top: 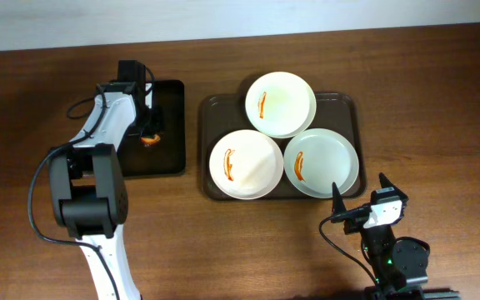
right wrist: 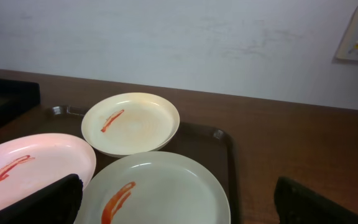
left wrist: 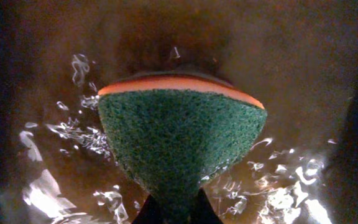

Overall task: Clean dirty plates on tray and stack at the side
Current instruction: 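Move the left gripper over the black tray and grasp the green sponge, then lift the sponge with the left gripper and hold it above the tray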

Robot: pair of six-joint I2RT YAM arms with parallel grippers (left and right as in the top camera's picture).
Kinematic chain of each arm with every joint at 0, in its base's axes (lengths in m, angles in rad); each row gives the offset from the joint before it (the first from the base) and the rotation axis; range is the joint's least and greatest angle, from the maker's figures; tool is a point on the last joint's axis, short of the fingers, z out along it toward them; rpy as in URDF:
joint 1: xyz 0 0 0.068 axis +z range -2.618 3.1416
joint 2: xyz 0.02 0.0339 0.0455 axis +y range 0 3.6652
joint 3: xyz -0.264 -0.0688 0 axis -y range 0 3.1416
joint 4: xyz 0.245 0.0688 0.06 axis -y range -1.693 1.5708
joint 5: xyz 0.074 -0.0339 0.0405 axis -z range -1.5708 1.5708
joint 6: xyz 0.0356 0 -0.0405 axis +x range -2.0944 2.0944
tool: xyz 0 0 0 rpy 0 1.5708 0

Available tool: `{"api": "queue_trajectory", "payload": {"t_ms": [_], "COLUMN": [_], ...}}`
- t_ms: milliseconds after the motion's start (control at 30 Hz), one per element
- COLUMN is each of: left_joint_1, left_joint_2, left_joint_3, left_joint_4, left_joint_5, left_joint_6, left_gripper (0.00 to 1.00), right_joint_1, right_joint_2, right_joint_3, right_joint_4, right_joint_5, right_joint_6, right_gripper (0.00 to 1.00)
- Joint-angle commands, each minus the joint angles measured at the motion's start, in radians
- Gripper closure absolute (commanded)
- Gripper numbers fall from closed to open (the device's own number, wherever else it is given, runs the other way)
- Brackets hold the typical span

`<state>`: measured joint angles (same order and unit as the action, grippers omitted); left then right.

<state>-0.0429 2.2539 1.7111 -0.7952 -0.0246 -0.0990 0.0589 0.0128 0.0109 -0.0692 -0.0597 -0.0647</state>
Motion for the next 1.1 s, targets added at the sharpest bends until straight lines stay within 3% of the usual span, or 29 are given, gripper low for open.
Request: {"api": "queue_trajectory", "payload": {"t_ms": [0,33,67,100,167,200,233,267,367,400,433,467,600,633,667,767,800,867,933,967,1000,1033,1067], "left_joint_1": [-0.001,-0.001,-0.001,-0.001,-0.001,-0.001,-0.001,-0.001,-0.001,-0.001,-0.001,-0.001,-0.001,-0.001,0.000,0.000,0.000,0.000,0.000,0.000,0.000,0.000,0.000], "left_joint_2": [0.031,0.031,0.031,0.031,0.031,0.031,0.031,0.031,0.031,0.031,0.031,0.031,0.031,0.031,0.031,0.031,0.031,0.031,0.031,0.032,0.031,0.032,0.032], "left_joint_3": [-0.013,-0.013,-0.013,-0.013,-0.013,-0.013,-0.013,-0.013,-0.013,-0.013,-0.013,-0.013,-0.013,-0.013,-0.013,-0.013,-0.013,-0.013,-0.013,-0.013,-0.013,-0.013,-0.013], "left_joint_4": [0.000,0.003,0.007,0.021,0.036,0.044,0.051,0.052,0.063,0.067,0.077,0.092,0.168,0.177,0.184,0.201,0.205,0.204,0.208,0.210,0.212,0.212,0.212], "left_joint_5": [0.002,0.002,0.002,0.002,0.002,0.002,0.002,0.002,0.002,0.002,0.002,0.002,0.002,0.002,0.002,-0.019,-0.040,-0.051,-0.051,-0.051,-0.051,-0.051,-0.051], "left_joint_6": [-0.002,-0.002,-0.002,-0.002,-0.002,-0.002,-0.002,-0.002,-0.002,-0.002,-0.002,-0.002,-0.002,-0.002,-0.002,-0.001,-0.001,-0.002,-0.001,-0.001,-0.001,-0.002,-0.001], "left_gripper": [0.80,0.27,0.23,0.00,0.04,0.30,0.83,1.00,0.99,0.64,0.19,0.00,0.00,0.07,0.30,0.75,1.00,1.00,0.25,0.07,0.00,0.02,0.55], "right_joint_1": [0.005,0.005,0.005,0.005,0.005,0.005,0.005,0.005,0.005,0.005,0.005,0.005,0.005,0.005,0.005,0.005,0.005,0.005,0.005,0.005,0.005,0.005,0.005], "right_joint_2": [-0.006,-0.006,-0.006,-0.006,-0.006,-0.006,-0.006,-0.006,-0.006,-0.006,-0.006,-0.006,-0.006,-0.006,-0.006,-0.006,-0.006,-0.006,-0.006,-0.006,-0.006,-0.006,-0.006], "right_joint_3": [-0.005,-0.005,-0.005,-0.005,-0.005,-0.005,-0.005,-0.005,-0.005,-0.005,-0.005,-0.005,-0.005,-0.005,-0.005,-0.005,-0.005,-0.005,-0.005,-0.005,-0.005,-0.005,-0.005], "right_joint_4": [-0.006,-0.006,-0.006,-0.006,-0.006,-0.006,-0.006,-0.006,-0.006,-0.006,-0.006,-0.006,-0.006,-0.006,-0.006,-0.006,-0.006,-0.006,-0.006,-0.006,-0.006,-0.005,-0.006], "right_joint_5": [0.009,0.009,0.009,0.009,0.009,0.009,0.009,0.009,0.009,0.009,0.009,0.009,0.009,0.009,0.009,0.009,0.009,0.009,0.009,0.009,0.009,0.009,0.009], "right_joint_6": [-0.006,-0.006,-0.006,-0.006,-0.006,-0.006,-0.006,-0.006,-0.006,-0.006,-0.006,-0.006,-0.006,-0.006,-0.006,-0.006,-0.006,-0.006,-0.006,-0.006,-0.006,-0.006,-0.006], "right_gripper": [0.02,0.02,0.02,0.02,0.02,0.02,0.02,0.02,0.02,0.02,0.02,0.02,0.02,0.02,0.02,0.02,0.02,0.02,0.02,0.01,0.01,0.02,0.02]}}
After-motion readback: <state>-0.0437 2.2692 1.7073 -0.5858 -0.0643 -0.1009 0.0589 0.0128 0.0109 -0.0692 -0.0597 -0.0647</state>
